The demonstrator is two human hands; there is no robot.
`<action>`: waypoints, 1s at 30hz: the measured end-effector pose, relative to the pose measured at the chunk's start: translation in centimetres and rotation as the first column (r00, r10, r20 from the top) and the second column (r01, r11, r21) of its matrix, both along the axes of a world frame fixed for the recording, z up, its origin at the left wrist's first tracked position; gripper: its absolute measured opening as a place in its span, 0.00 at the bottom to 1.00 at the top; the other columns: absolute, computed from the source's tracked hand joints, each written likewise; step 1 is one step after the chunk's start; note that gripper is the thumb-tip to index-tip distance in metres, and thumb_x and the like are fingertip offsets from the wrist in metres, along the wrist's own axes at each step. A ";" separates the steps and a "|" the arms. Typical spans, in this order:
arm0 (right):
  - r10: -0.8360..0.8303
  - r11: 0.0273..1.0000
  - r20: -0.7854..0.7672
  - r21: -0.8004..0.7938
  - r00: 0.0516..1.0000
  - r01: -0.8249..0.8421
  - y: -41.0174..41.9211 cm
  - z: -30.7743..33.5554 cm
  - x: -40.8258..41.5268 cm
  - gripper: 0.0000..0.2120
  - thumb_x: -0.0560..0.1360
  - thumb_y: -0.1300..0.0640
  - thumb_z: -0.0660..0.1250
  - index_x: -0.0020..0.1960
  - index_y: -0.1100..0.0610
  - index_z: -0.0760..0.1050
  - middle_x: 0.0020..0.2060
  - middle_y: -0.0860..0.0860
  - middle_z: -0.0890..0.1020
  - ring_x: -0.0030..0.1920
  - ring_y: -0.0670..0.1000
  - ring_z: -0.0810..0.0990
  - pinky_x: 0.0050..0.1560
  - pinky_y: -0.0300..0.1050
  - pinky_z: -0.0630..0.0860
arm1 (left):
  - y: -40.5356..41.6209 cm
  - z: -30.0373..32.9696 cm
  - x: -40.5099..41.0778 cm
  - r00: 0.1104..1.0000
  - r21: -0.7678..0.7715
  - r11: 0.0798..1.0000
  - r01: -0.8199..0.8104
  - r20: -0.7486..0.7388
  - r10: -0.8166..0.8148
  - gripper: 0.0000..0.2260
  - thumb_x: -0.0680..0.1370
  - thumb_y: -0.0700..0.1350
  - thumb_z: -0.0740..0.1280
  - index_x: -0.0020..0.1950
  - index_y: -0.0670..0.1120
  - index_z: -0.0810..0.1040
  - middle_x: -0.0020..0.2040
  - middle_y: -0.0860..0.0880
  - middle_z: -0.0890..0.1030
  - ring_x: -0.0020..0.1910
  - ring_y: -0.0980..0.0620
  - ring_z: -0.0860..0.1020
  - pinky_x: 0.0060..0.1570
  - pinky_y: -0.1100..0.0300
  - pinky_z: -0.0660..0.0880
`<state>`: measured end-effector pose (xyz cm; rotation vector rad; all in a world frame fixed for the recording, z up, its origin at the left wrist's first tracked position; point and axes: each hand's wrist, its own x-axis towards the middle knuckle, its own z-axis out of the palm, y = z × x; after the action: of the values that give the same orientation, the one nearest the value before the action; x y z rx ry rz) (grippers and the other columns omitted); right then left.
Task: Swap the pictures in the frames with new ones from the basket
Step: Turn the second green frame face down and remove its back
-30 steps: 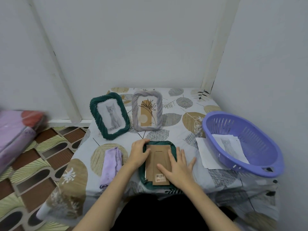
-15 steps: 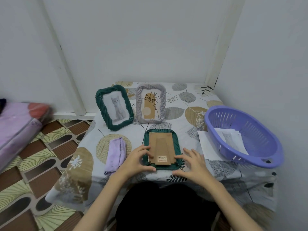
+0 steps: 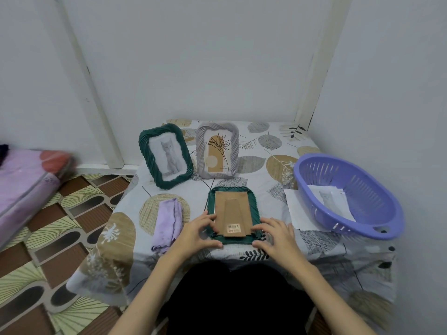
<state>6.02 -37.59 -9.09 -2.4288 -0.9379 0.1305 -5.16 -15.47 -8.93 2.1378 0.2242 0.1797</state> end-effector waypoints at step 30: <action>-0.066 0.996 -0.120 0.045 0.991 0.072 0.3 2.3 0.0 0.13 0.72 0.39 0.63 0.54 0.40 0.74 0.63 0.43 0.71 0.68 0.47 0.62 0.68 0.65 0.47 | -0.2 1.6 0.5 0.999 0.018 0.999 -0.045 0.007 0.045 0.17 0.68 0.47 0.75 0.53 0.51 0.75 0.61 0.52 0.72 0.62 0.58 0.68 0.60 0.66 0.63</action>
<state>6.06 -37.26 -6.82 -2.3767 -0.7952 0.2213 -4.66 -15.67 -7.31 2.1505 0.2680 0.2162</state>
